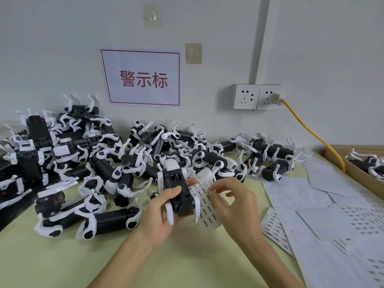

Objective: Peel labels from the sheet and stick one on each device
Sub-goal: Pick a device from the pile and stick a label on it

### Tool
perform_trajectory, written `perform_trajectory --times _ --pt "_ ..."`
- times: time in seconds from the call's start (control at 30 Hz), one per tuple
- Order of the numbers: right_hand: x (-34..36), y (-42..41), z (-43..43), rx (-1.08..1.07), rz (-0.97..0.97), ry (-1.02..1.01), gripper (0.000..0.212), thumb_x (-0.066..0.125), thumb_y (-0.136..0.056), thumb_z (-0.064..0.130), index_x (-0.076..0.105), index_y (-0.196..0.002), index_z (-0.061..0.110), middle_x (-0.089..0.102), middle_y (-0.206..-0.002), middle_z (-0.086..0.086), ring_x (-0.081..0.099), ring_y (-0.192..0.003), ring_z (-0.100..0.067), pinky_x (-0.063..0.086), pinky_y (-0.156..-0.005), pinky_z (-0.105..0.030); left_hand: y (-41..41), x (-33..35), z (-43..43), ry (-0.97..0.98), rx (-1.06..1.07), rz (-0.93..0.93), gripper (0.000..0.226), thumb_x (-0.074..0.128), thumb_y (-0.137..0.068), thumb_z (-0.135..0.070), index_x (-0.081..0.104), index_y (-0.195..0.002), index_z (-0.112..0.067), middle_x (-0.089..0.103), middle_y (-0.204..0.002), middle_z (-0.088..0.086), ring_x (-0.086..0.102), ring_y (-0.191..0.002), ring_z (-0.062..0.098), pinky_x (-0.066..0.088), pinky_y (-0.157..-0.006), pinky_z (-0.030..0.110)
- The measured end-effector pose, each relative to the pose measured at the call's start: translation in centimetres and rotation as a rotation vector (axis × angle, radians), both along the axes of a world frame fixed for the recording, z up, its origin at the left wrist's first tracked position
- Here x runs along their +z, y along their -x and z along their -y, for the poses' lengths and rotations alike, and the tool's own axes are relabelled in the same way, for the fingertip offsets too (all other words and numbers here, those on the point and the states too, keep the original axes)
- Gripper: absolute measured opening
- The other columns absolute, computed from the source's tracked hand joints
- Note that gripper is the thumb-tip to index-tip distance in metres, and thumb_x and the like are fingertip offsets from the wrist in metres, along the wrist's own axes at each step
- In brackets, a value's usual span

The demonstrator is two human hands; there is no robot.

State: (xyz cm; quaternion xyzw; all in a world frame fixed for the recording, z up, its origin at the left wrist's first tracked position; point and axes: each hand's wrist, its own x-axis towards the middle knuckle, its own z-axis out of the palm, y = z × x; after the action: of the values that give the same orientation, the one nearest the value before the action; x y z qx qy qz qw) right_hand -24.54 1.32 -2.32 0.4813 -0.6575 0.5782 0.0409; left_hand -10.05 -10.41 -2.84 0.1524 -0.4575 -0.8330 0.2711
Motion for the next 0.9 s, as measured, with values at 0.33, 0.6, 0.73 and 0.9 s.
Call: perform_trajectory --times 0.33,0.6,0.73,0.9 --pt "0.7 -1.2 -0.7 0.225 -0.007 -0.072 0.079 0.076 -0.077 0.057 0.031 -0.142 0.048 0.061 -0.118 0.025 0.063 -0.111 -0.005 0.044 -0.089 -0.011 0.3 0.0 -0.2 0.031 0.123 0.027 0.049 0.082 -0.074 -0.043 0.077 -0.118 -0.019 0.074 -0.119 0.013 0.074 -0.102 0.025 0.061 -0.077 0.036" --pt "-0.4 -2.4 -0.4 0.262 0.051 -0.213 0.118 0.074 -0.064 0.077 -0.002 -0.152 0.058 0.048 -0.124 0.039 0.047 -0.118 0.016 0.035 -0.091 0.0 0.4 0.1 -0.7 0.035 0.118 0.071 0.058 0.073 -0.082 -0.056 0.069 -0.132 -0.027 0.069 -0.134 0.003 0.065 -0.125 0.022 0.047 -0.101 0.041" --pt "0.3 -2.5 -0.3 0.226 0.149 -0.14 0.099 0.076 -0.068 0.063 0.008 -0.14 0.068 0.055 -0.115 0.046 0.059 -0.108 0.013 0.043 -0.085 -0.003 0.5 -0.1 -0.5 0.082 0.071 0.068 0.053 0.061 -0.093 -0.057 0.07 -0.131 -0.02 0.068 -0.135 0.009 0.063 -0.127 0.026 0.049 -0.101 0.04" --pt "1.6 -0.6 -0.5 0.14 0.557 0.087 0.095 0.079 -0.056 0.061 0.037 -0.141 0.05 0.072 -0.102 0.017 0.071 -0.095 -0.001 0.054 -0.084 -0.032 0.9 0.2 -1.0 0.39 -0.081 0.098 0.069 0.065 -0.087 -0.066 0.059 -0.141 -0.025 0.061 -0.139 0.017 0.059 -0.126 0.034 0.049 -0.103 0.049"
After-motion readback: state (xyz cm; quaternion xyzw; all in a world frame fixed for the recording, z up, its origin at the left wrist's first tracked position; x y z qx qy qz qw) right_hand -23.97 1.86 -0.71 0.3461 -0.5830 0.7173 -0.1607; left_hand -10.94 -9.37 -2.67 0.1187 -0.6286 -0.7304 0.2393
